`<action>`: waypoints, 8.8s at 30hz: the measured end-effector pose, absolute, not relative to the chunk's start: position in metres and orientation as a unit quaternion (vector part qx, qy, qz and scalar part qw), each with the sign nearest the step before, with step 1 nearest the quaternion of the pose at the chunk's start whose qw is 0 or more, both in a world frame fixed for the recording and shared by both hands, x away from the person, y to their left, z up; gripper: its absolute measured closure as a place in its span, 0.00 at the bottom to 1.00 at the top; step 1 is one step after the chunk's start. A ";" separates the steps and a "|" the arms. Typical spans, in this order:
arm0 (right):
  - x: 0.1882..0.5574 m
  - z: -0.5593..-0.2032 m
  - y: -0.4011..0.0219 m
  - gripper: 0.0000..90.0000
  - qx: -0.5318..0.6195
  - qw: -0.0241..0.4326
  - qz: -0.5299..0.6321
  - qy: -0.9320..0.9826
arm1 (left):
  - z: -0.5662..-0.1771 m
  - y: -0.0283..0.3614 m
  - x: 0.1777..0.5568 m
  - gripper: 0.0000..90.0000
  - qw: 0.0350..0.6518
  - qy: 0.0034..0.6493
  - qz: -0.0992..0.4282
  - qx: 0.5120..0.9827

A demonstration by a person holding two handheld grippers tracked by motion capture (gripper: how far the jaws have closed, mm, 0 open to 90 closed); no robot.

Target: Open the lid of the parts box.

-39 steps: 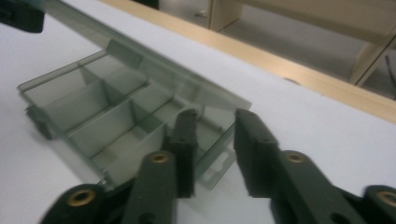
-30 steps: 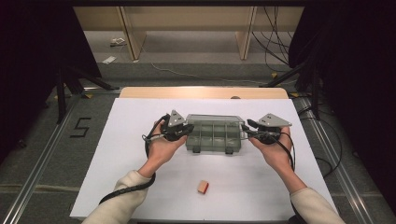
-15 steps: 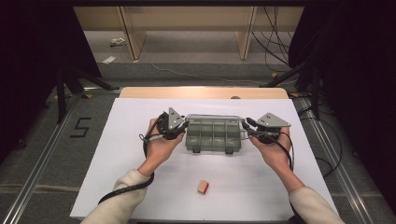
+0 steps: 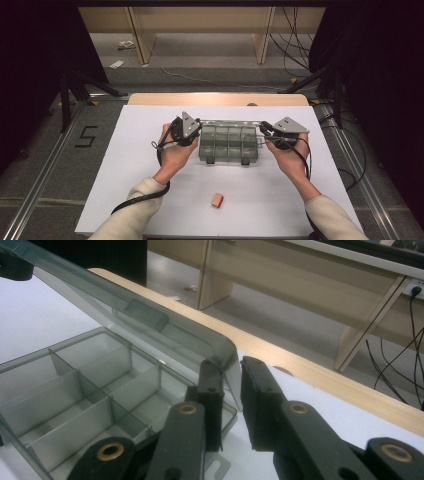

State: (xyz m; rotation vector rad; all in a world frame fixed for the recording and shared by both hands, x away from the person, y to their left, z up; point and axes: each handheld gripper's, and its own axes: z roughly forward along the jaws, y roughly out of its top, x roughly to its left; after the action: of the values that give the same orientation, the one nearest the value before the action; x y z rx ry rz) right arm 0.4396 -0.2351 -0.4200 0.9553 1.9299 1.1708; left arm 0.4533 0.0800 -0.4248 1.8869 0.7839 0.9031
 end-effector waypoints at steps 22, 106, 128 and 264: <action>0.451 -0.412 -0.228 0.94 0.378 0.362 0.435 0.733 | -0.418 0.078 0.465 0.92 0.434 0.326 0.365 0.756; 0.487 -0.406 -0.225 0.95 0.414 0.356 0.455 0.704 | -0.408 0.078 0.504 0.94 0.460 0.390 0.319 0.731; 0.494 -0.407 -0.225 0.96 0.423 0.354 0.460 0.696 | -0.408 0.077 0.510 0.94 0.460 0.395 0.320 0.728; 0.513 -0.455 -0.224 0.54 0.437 0.244 0.435 0.749 | -0.458 0.092 0.498 0.60 0.453 0.411 0.201 0.765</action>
State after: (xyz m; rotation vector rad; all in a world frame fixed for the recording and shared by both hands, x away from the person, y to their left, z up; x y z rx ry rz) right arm 0.5134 -0.2240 -0.4554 1.1943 2.0444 1.1871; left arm 0.4985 0.0922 -0.4582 1.8896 1.0152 0.4956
